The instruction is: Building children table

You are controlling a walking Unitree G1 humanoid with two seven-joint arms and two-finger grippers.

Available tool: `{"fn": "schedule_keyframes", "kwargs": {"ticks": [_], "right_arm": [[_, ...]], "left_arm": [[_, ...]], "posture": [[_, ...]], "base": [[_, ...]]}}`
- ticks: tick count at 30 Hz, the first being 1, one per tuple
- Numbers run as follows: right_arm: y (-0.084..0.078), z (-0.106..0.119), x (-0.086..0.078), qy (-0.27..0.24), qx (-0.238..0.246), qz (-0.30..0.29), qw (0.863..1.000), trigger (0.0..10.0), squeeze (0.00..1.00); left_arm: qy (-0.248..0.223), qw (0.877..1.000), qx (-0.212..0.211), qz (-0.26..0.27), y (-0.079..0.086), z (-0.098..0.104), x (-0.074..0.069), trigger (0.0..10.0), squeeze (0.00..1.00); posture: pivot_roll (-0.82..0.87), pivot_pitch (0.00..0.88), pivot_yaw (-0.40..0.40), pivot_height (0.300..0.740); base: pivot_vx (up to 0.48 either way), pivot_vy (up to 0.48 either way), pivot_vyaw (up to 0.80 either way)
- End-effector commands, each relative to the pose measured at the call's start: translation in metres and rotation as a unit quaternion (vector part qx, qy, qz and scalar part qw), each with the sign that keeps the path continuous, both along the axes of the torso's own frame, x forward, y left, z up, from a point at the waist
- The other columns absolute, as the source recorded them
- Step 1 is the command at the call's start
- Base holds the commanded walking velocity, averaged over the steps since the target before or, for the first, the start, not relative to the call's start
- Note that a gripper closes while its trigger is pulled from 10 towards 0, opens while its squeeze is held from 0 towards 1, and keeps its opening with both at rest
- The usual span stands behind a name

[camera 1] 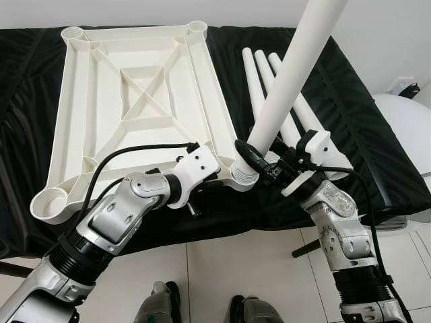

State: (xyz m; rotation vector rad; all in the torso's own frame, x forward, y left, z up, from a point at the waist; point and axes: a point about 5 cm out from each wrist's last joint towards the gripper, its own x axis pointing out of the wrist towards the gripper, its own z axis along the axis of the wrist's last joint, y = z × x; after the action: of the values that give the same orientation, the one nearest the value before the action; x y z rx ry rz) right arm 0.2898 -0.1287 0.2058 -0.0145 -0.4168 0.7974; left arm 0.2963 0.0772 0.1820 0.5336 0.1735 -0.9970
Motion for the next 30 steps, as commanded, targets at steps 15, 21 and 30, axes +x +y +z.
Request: {"fn": "schedule_keyframes", "kwargs": {"ticks": [15,21,30], "right_arm": [[-0.008,-0.017,-0.007,0.045,0.016,-0.061,0.997,10.0,0.0],[-0.004,-0.018,-0.012,0.043,0.019,-0.064,0.997,10.0,0.0],[0.0,-0.017,-0.016,0.033,0.018,-0.079,0.996,10.0,0.0]], "left_arm": [[0.014,0.999,0.006,-0.03,0.0,0.001,-0.003,10.0,0.0],[0.013,0.999,0.005,-0.029,0.0,0.001,-0.002,10.0,0.0],[0.014,1.0,0.005,-0.027,0.001,0.002,-0.002,10.0,0.0]], "posture": [[-0.03,0.212,-0.008,0.74],[-0.03,0.21,-0.007,0.74],[-0.03,0.215,-0.006,0.74]], "base": [[0.0,0.0,0.0],[0.0,0.0,0.0],[0.0,0.0,0.0]]}}
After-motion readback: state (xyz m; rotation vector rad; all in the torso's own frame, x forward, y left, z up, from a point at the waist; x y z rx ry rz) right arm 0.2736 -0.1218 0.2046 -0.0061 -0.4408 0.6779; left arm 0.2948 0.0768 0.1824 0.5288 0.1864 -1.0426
